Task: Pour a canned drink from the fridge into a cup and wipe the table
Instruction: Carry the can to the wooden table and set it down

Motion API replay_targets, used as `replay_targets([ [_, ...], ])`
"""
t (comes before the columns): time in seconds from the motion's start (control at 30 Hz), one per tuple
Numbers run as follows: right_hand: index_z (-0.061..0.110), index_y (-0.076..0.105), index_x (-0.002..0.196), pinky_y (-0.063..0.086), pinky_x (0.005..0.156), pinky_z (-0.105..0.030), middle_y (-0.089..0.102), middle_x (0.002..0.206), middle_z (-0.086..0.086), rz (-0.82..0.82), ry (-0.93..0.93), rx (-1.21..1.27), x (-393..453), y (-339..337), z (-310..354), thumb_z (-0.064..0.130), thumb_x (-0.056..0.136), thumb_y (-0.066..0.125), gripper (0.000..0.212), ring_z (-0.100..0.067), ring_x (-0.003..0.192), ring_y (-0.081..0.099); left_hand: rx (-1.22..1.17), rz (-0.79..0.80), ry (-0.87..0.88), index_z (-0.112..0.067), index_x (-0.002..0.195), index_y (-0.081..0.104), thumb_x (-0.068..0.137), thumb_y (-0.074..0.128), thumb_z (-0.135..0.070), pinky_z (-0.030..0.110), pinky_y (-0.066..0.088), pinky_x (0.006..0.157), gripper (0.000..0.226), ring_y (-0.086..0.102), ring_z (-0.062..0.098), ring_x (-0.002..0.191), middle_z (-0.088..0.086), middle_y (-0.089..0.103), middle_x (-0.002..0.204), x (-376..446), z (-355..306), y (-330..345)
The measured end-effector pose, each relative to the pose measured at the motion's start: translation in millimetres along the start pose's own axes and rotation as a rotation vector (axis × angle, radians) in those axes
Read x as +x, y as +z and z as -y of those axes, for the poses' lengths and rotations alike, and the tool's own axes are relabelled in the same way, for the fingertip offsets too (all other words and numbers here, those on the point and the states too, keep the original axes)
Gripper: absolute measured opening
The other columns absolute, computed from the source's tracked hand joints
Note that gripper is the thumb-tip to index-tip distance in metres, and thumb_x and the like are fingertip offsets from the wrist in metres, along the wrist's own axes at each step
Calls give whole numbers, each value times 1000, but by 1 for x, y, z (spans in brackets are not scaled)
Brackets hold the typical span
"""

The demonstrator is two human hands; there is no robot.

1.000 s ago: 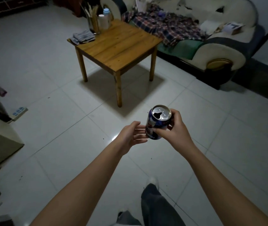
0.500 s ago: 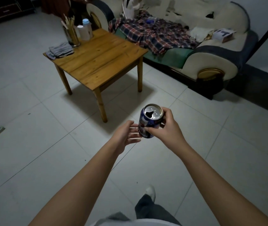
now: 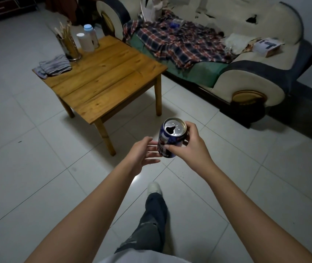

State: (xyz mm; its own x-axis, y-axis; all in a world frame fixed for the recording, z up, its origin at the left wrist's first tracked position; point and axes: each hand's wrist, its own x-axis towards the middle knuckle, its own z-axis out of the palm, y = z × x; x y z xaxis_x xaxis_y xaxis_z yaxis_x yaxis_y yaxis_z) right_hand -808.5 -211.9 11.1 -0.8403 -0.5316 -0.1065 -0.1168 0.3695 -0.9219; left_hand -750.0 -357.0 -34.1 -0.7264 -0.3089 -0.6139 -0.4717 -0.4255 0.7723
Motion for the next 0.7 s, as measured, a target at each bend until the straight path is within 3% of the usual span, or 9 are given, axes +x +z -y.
replay_targets([
  [0.2, 31, 35, 116, 40, 79, -12, 47, 111, 14, 31, -24, -16, 105, -5, 6, 16, 70, 77, 64, -5, 106, 46, 0, -37, -1, -6, 91, 61, 95, 39, -27, 39, 55, 75, 30, 65, 21, 68, 11, 67, 79, 87, -62, -1],
  [0.4, 26, 39, 118, 43, 83, -15, 51, 111, 12, 48, -34, 16, 210, -3, 24, 15, 68, 79, 65, -6, 105, 51, 15, -79, 7, -8, 86, 61, 96, 40, -27, 40, 54, 75, 30, 63, 22, 67, 10, 66, 73, 162, -134, -13],
  [0.7, 21, 39, 119, 43, 78, -5, 55, 116, 3, 154, -94, 40, 341, 10, 47, 9, 67, 78, 66, -7, 105, 53, -59, -123, 36, -10, 86, 59, 96, 38, -29, 38, 54, 72, 30, 60, 18, 65, 6, 63, 72, 247, -207, -41],
])
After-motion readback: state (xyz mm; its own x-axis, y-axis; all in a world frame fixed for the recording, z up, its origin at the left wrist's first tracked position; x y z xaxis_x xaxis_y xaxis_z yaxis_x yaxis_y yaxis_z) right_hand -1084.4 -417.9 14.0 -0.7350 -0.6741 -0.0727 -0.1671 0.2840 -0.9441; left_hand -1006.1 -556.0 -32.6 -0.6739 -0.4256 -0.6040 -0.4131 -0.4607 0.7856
